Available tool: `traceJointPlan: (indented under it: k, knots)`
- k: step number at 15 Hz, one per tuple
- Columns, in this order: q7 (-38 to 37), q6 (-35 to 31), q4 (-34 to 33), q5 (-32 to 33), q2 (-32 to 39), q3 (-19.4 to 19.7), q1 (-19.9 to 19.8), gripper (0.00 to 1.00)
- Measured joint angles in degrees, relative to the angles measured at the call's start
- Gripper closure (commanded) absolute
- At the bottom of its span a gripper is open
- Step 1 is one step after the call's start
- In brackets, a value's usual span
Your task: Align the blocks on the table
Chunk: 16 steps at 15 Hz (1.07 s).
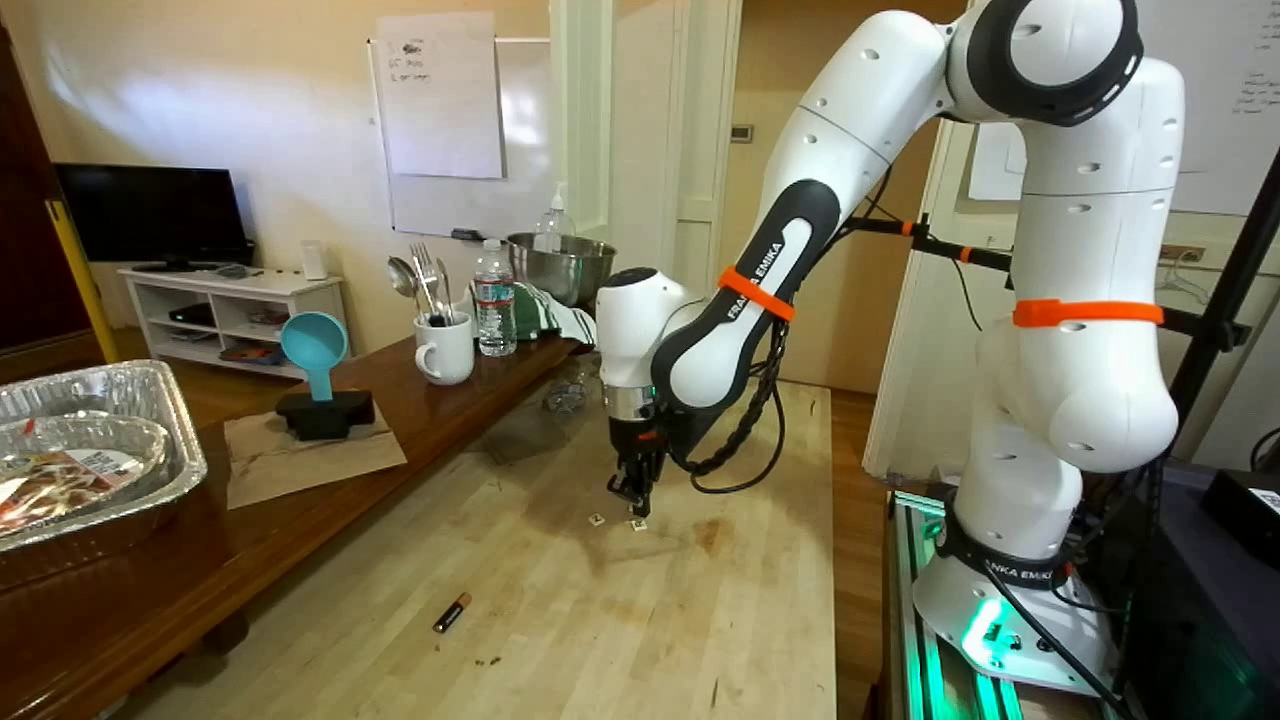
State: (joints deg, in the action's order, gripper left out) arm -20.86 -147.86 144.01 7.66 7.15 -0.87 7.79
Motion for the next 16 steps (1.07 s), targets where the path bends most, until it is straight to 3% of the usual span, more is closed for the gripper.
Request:
traceJointPlan:
  k: [8,16]
  knots:
    - [4.8,-3.1,0.2,2.7,1.7,-0.1,0.0,1.0]
    - [2.7,-3.4,0.3,4.2,1.8,0.8,0.0,1.0]
